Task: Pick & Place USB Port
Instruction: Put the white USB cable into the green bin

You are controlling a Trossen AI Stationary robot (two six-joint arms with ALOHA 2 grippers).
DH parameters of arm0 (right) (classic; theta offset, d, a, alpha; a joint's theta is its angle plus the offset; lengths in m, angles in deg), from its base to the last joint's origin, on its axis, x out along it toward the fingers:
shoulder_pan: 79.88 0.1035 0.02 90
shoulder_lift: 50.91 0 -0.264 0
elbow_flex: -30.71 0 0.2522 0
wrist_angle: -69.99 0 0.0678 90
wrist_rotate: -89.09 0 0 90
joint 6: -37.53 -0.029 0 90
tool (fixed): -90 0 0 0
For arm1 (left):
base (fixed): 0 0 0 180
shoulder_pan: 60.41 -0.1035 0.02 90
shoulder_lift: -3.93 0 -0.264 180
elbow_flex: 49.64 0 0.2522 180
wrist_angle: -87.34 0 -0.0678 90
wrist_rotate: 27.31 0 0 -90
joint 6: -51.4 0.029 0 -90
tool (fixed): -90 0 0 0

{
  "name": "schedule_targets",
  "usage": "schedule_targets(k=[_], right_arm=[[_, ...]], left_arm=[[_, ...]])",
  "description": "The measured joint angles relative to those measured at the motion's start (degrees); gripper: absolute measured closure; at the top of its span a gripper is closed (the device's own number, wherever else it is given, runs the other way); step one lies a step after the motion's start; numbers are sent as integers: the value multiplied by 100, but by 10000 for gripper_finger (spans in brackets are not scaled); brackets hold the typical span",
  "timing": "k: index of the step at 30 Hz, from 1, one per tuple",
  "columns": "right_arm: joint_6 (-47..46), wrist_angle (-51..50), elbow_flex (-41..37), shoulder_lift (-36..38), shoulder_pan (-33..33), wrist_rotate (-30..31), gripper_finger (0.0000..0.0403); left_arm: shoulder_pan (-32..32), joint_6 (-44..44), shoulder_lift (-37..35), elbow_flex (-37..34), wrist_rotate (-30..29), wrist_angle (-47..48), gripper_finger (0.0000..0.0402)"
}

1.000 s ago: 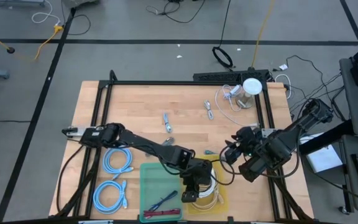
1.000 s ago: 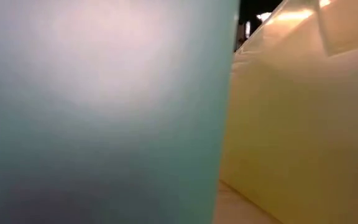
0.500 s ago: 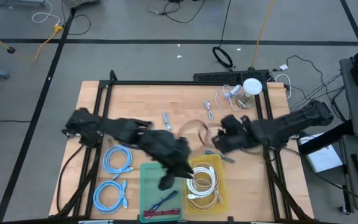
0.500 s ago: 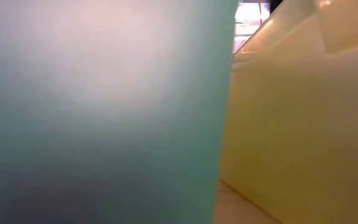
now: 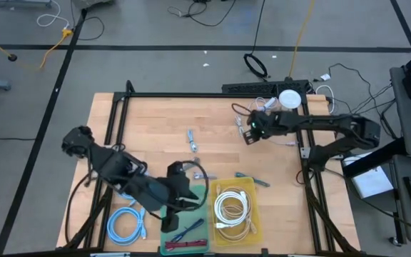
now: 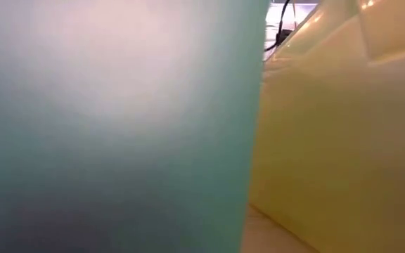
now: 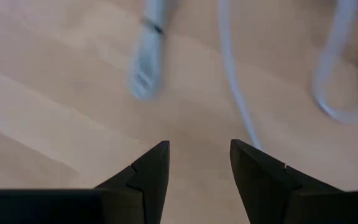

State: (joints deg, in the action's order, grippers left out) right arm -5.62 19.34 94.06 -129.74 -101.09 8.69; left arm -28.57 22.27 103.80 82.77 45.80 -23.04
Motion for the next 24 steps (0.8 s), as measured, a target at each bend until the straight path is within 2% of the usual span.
schedule_targets(k=[5,11,17,24], right_arm=[[308,694,135,-243,-212,-152,238],[599,1033,392,-960,-453,-523,238],[1003,916,941,-1721,-463,-531,238],[1285,908,1304,-2202,-432,-495,238]], left_arm=[[56,-270,183,-9,-104,306,321],[39,-401,191,-9,-114,432,321],[39,-574,191,-9,-122,456,321],[56,-767,191,-9,-148,495,321]])
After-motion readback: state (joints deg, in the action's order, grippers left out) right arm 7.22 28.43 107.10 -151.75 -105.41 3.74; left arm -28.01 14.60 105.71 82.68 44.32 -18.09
